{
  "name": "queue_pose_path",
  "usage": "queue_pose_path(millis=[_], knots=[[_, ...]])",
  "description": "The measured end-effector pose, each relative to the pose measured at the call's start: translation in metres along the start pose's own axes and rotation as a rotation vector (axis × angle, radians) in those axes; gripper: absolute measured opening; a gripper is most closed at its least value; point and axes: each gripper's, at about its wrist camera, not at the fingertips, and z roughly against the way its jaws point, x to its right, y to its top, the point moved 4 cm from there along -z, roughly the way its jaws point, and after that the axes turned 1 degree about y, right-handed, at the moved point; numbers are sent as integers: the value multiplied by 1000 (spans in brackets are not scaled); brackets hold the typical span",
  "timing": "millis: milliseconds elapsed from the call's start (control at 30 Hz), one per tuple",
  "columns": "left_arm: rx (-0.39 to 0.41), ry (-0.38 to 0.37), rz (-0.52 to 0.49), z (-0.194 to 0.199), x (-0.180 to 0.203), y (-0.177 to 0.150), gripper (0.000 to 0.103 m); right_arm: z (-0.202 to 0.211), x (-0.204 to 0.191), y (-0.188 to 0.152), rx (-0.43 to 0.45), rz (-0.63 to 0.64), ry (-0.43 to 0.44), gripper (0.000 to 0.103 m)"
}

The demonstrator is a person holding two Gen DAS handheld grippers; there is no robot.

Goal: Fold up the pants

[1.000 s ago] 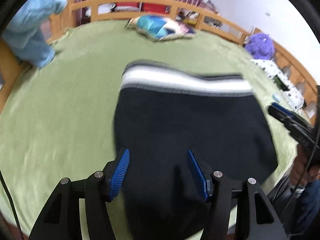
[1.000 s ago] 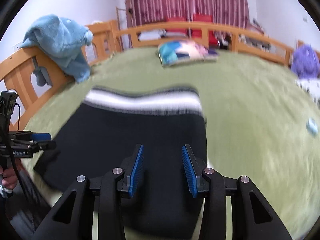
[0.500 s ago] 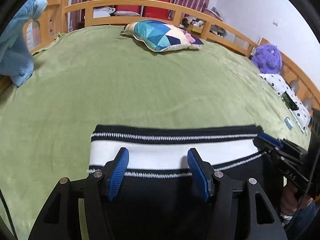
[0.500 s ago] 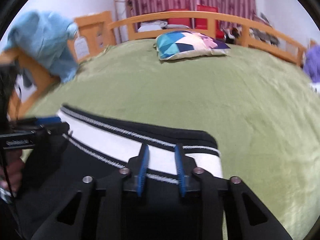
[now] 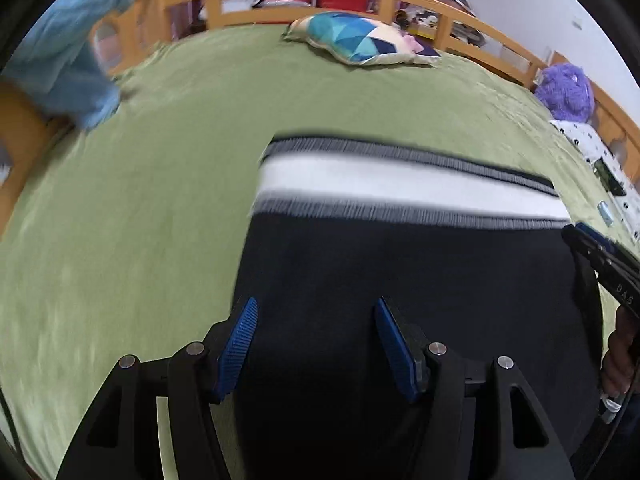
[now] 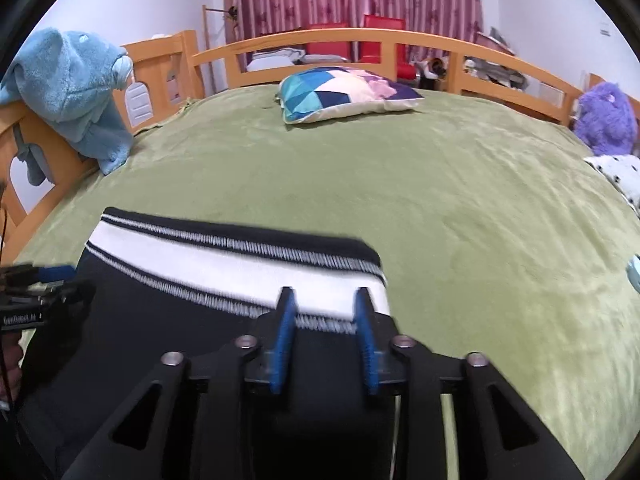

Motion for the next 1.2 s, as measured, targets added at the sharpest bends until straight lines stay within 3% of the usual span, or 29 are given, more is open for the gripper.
queue_pose_path(millis=[167, 367, 533, 600, 667, 767, 833, 867, 933, 1200], knots=[[-2, -18, 48, 30, -11, -40, 59, 36, 4, -40, -34, -61, -16, 44], [19, -62, 54, 76, 3, -69, 59, 96, -10, -69, -51, -67, -44, 44], [95, -109, 64, 129, 20, -68, 62, 167, -28, -61, 50, -53, -77, 44], [150, -100, 52, 157, 30, -62, 71, 193, -36, -49, 85, -34, -96, 45], [214, -71, 37, 182, 39, -55, 71, 223, -43, -36, 125, -22, -129, 46], [298, -8, -5, 217, 55, -48, 83, 255, -49, -23, 154, -48, -141, 51], [322, 11, -9, 231, 60, -47, 83, 269, -51, -21, 155, -67, -133, 56], [326, 11, -8, 237, 63, -47, 84, 275, -51, -21, 155, -78, -138, 60], [329, -4, -2, 245, 67, -50, 85, 285, -53, -24, 166, -84, -145, 82], [322, -26, -16, 256, 77, -56, 86, 304, -55, -35, 184, -82, -171, 87]])
